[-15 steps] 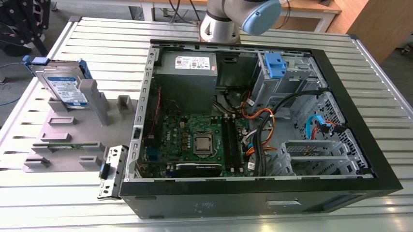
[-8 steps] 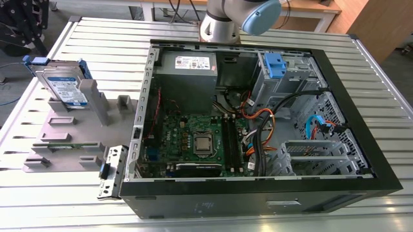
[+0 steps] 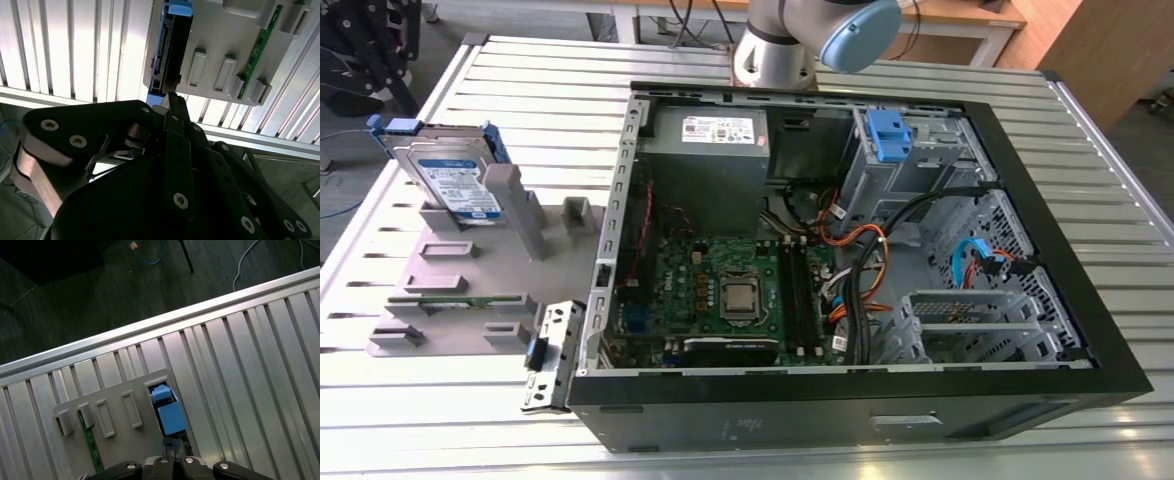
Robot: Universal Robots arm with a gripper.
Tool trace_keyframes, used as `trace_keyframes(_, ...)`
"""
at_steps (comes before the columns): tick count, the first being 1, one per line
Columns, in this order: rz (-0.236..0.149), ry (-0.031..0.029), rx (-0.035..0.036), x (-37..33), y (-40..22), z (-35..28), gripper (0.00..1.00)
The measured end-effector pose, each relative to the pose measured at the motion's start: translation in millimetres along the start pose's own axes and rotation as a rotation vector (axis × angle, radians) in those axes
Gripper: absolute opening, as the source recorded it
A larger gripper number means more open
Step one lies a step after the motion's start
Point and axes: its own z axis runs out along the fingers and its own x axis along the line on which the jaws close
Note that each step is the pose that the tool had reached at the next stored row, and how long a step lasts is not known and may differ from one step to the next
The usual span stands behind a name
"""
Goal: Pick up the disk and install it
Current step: 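Pick up the disk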
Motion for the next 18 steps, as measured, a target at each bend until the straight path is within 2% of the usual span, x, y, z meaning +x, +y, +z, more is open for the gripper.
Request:
trace_keyframes(7, -0.014, 0.0006, -0.0003, 0.0, 0.0, 0.0, 0.11)
trace_keyframes(14, -0.093, 0.0041, -0.0023, 0.0, 0.0, 0.6, 0.11)
trace_keyframes(18, -0.111, 0.0049, -0.0026, 0.0, -0.1, 1.6, 0.11)
